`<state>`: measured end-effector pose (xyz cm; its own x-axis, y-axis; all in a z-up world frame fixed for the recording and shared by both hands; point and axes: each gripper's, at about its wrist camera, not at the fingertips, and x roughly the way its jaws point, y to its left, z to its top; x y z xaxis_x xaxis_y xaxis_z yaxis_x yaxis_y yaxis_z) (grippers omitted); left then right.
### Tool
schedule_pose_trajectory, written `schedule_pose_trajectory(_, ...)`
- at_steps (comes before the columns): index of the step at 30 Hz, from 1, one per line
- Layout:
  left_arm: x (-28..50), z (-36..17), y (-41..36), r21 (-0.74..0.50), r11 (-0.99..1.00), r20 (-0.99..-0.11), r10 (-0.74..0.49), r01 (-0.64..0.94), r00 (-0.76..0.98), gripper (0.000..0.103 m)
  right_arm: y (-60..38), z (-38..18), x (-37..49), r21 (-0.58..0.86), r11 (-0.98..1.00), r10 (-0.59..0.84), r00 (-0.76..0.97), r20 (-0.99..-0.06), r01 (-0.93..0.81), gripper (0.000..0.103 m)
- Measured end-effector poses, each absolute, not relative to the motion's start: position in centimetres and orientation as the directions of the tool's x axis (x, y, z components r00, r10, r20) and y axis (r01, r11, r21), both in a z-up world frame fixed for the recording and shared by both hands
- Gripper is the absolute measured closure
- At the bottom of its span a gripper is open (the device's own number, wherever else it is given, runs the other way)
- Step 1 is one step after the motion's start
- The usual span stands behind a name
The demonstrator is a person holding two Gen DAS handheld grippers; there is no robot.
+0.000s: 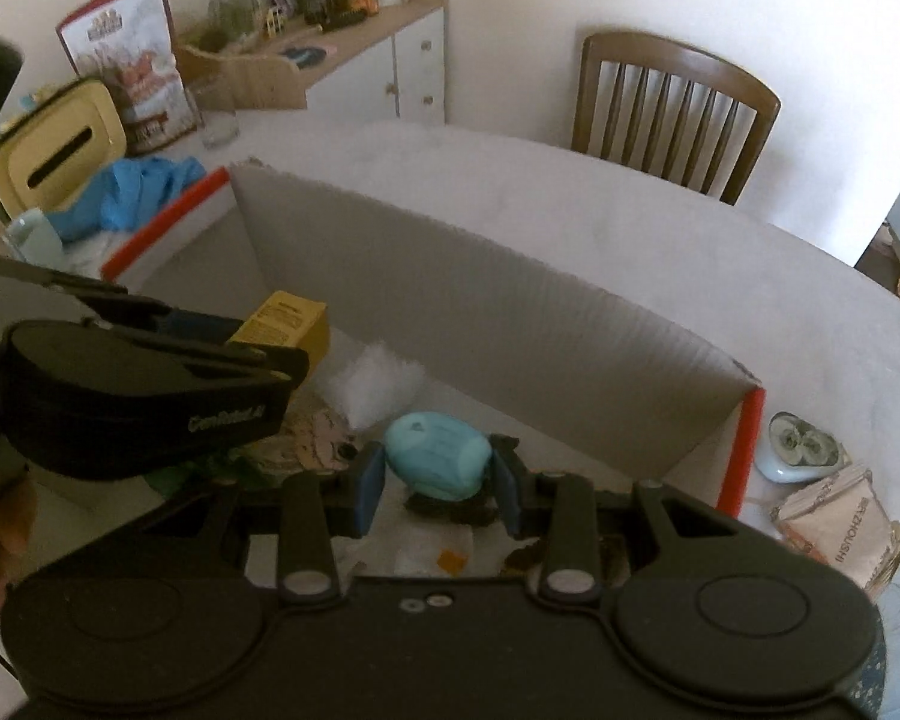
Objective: Organize objects
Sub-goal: 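Carry yellow box with left tool while right tool carries teal soap into box, then open left tool releasing yellow box while right tool releases teal soap in box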
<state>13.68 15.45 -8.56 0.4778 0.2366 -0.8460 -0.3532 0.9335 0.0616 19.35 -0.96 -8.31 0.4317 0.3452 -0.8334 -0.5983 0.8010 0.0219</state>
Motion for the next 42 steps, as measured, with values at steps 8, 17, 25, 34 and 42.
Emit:
schedule_pose_trajectory(8,14.3,-9.5,16.1,0.038,0.933,-0.890,0.195,-0.358,0.413,0.072,-0.6,-9.7,19.7,0.002,0.803,0.303,0.405,-0.863,-0.596,0.066)
schedule_pose_trajectory(17,14.2,-9.6,16.2,0.038,0.933,-0.898,0.188,-0.357,0.398,0.072,-0.5,-9.8,19.8,0.008,0.801,0.292,0.378,-0.879,-0.599,0.064)
schedule_pose_trajectory(25,13.6,-8.6,15.7,0.038,0.932,-0.889,0.196,-0.359,0.415,0.070,-1.4,-9.3,19.5,0.020,0.796,0.305,0.372,-0.877,-0.605,0.058)
schedule_pose_trajectory(34,12.0,-6.0,14.4,0.032,0.939,-0.850,0.205,-0.341,0.485,0.052,-3.0,-6.8,18.6,0.068,0.797,0.367,0.391,-0.844,-0.600,0.057)
schedule_pose_trajectory(42,9.8,-3.6,12.9,0.010,0.944,-0.818,0.197,-0.329,0.541,0.052,-5.2,-4.4,16.9,0.126,0.788,0.433,0.397,-0.809,-0.602,0.047)
